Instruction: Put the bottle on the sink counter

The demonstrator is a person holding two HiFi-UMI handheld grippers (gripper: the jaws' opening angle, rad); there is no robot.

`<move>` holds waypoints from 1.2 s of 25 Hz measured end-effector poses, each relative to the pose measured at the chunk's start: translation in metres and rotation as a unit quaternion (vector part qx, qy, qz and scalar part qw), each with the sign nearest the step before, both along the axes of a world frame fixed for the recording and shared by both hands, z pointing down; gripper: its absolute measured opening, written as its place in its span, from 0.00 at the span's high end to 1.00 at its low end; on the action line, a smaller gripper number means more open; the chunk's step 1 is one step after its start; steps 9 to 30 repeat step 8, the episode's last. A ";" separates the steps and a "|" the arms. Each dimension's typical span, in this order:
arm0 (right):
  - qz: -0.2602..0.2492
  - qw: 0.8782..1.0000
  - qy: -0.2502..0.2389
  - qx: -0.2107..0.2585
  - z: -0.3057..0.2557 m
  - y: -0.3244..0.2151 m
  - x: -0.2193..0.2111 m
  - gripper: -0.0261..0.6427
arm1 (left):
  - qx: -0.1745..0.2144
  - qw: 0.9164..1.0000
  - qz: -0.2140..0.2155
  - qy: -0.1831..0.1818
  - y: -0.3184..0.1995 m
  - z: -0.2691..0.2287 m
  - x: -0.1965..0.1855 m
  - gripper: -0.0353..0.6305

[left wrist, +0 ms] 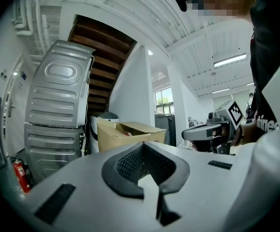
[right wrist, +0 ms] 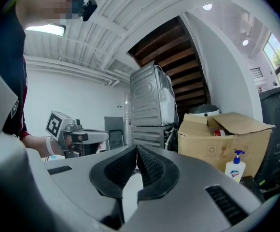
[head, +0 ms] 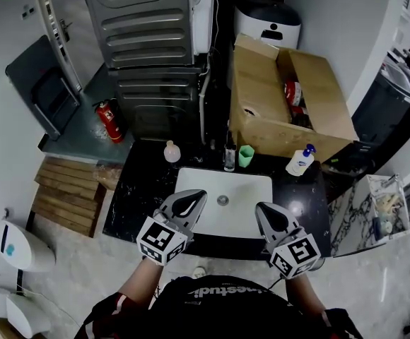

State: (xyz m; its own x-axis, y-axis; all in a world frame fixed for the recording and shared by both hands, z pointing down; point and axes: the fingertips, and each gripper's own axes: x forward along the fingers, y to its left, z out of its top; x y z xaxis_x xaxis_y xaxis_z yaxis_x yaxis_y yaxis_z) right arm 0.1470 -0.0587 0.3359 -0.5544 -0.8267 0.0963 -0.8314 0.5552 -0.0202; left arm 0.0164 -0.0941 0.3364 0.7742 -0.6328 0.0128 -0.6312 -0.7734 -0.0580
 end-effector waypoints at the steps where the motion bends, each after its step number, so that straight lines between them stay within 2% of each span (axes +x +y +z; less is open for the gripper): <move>1: 0.001 1.000 0.000 0.000 0.000 0.000 0.001 0.90 | 0.000 1.000 0.000 0.001 -0.001 0.000 0.000 0.93; 30: 0.005 1.000 0.004 -0.005 0.000 -0.002 0.007 0.90 | 0.001 1.000 -0.004 0.008 -0.004 -0.005 0.004 0.93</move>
